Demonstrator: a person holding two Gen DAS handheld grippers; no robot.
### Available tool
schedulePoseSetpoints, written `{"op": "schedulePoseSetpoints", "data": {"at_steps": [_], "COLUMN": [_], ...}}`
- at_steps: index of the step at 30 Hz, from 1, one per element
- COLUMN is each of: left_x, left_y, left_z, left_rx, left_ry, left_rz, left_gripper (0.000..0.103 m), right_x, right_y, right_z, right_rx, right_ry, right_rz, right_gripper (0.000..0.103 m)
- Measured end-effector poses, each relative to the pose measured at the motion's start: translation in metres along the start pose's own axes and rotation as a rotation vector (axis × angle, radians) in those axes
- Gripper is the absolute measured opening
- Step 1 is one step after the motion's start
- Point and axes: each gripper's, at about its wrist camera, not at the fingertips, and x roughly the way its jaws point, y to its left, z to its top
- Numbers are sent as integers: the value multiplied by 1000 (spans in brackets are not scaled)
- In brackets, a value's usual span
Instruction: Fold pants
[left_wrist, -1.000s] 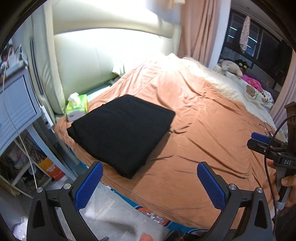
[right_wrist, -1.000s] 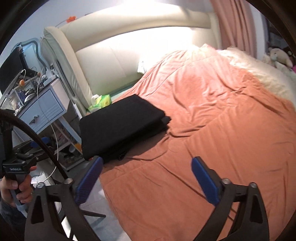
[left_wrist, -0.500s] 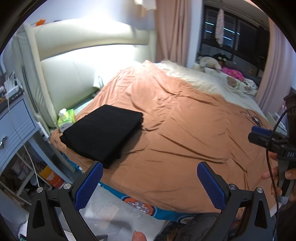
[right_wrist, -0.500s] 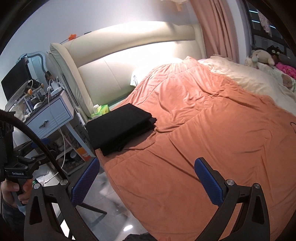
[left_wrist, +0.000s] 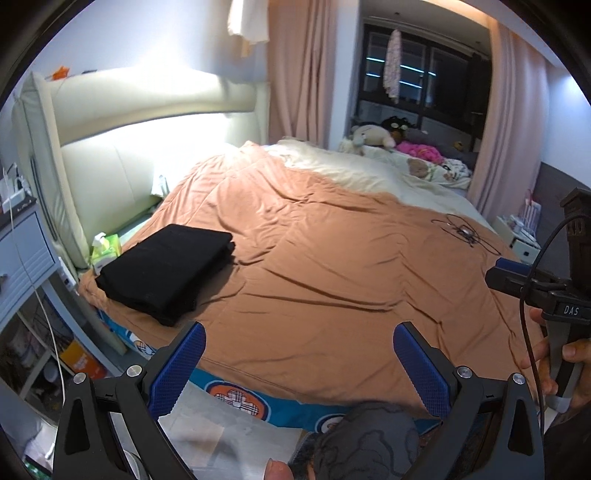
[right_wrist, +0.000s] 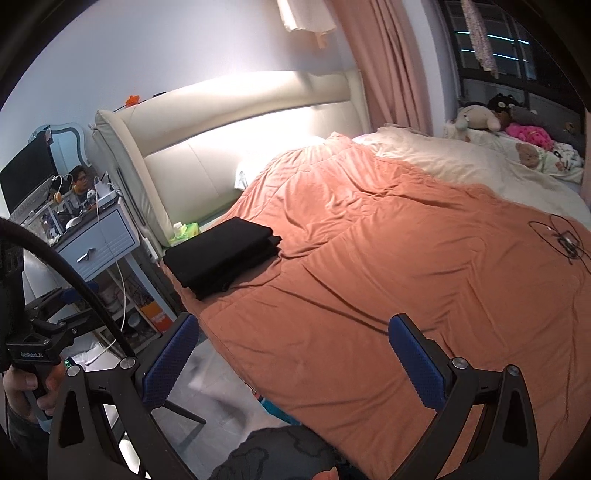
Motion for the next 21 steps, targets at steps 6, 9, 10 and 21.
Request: {"op": "schedulePoseSetpoints", "data": {"at_steps": [6,9,10,21], "left_x": [-29,-45,-48,-90], "left_y": [-24,-34,-37,-51], "left_z": [-19,-28,-30,-70], "left_rx": [39,56,59,97], "left_ry": [-41,-64,-68,-124], "left_rz": [-45,-64,-67,-101], "left_gripper": [103,103,103,103], "right_x": [-43,-66,-74,-132], "right_y": [7,12,15,56], "right_z": [-30,-47,-54,-109], "right_rx": [36,48,47,54], "right_ry": [-25,-43,-48,-127], "right_rz": [-52,-92,-114,-215], "right_gripper": [103,103,103,103]}}
